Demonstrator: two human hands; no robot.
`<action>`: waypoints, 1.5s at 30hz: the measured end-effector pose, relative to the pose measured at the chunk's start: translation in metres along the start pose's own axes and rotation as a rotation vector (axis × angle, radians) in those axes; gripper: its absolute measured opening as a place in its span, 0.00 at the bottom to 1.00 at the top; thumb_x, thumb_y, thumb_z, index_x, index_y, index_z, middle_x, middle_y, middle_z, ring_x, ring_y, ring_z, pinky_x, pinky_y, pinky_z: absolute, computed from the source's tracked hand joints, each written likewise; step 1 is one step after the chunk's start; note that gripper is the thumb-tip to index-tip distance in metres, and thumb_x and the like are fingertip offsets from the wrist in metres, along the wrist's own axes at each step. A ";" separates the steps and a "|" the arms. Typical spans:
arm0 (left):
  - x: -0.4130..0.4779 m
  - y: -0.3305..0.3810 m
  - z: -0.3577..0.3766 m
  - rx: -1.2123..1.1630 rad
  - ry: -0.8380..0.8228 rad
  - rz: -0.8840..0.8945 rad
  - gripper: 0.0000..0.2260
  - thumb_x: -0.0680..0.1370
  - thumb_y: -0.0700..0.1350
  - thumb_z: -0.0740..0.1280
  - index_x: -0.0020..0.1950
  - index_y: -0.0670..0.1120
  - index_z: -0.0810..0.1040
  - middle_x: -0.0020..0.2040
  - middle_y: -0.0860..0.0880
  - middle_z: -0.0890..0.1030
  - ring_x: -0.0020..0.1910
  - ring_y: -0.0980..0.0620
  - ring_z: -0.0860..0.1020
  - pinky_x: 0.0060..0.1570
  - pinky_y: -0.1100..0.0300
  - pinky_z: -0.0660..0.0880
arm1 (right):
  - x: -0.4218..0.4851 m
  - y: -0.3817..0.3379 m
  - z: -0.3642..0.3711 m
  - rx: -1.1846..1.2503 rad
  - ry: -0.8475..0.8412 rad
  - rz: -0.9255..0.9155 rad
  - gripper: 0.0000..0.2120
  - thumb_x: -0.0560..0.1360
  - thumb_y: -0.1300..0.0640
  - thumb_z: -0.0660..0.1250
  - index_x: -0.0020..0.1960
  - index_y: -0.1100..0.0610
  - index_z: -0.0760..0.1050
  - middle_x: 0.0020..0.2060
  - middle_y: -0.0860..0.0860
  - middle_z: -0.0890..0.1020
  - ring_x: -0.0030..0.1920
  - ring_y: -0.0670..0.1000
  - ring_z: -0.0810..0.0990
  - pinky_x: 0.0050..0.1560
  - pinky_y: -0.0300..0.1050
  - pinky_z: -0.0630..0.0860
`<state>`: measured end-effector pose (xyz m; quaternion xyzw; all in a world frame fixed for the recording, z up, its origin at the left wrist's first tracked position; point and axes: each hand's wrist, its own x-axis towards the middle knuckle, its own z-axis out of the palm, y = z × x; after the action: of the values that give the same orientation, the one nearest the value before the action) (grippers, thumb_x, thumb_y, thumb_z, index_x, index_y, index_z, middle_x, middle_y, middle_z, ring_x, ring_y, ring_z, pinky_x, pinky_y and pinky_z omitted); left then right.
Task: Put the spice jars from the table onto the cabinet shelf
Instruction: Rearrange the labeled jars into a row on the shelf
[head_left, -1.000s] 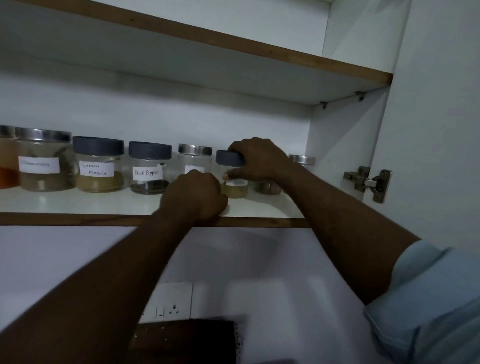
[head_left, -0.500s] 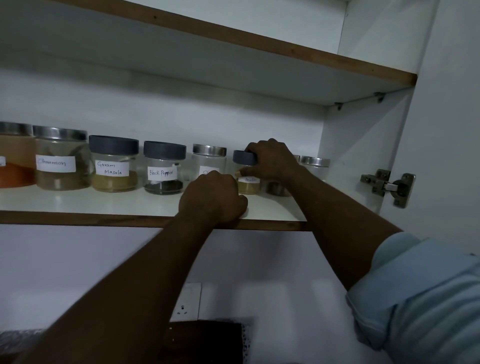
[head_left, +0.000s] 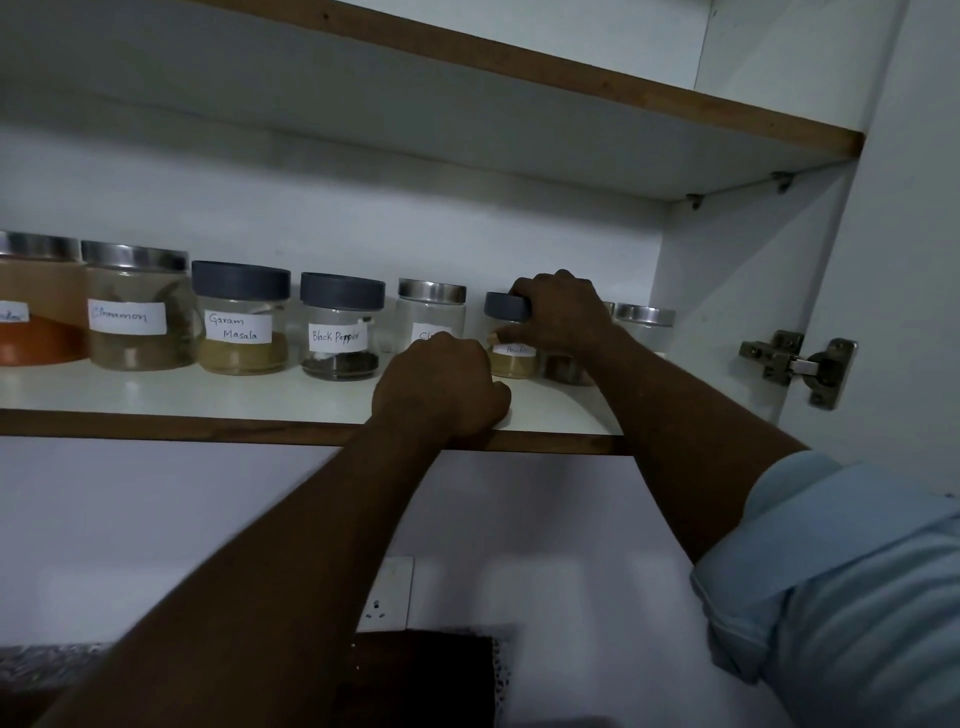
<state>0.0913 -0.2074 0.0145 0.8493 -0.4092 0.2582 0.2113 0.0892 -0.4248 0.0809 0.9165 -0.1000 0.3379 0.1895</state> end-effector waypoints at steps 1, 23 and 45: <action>0.000 0.000 0.001 -0.001 0.001 -0.001 0.17 0.75 0.59 0.63 0.47 0.48 0.83 0.43 0.47 0.78 0.46 0.46 0.79 0.44 0.54 0.76 | -0.001 0.000 0.001 -0.003 0.005 -0.001 0.32 0.69 0.27 0.68 0.62 0.50 0.77 0.53 0.53 0.83 0.55 0.57 0.78 0.52 0.49 0.72; -0.023 -0.045 -0.023 0.014 0.009 -0.134 0.18 0.79 0.59 0.63 0.51 0.48 0.86 0.40 0.49 0.82 0.40 0.50 0.80 0.43 0.55 0.78 | -0.017 -0.023 -0.062 0.456 0.033 -0.010 0.32 0.77 0.30 0.61 0.70 0.52 0.73 0.65 0.50 0.80 0.62 0.51 0.78 0.59 0.48 0.75; -0.024 -0.047 -0.027 0.041 0.020 -0.121 0.16 0.77 0.57 0.63 0.47 0.48 0.85 0.45 0.45 0.83 0.45 0.45 0.81 0.43 0.54 0.77 | 0.027 -0.083 -0.021 0.096 -0.105 -0.015 0.37 0.70 0.28 0.68 0.70 0.50 0.71 0.61 0.53 0.80 0.60 0.56 0.78 0.58 0.53 0.73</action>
<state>0.1091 -0.1503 0.0139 0.8739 -0.3497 0.2618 0.2134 0.1231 -0.3419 0.0902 0.9417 -0.0866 0.2922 0.1423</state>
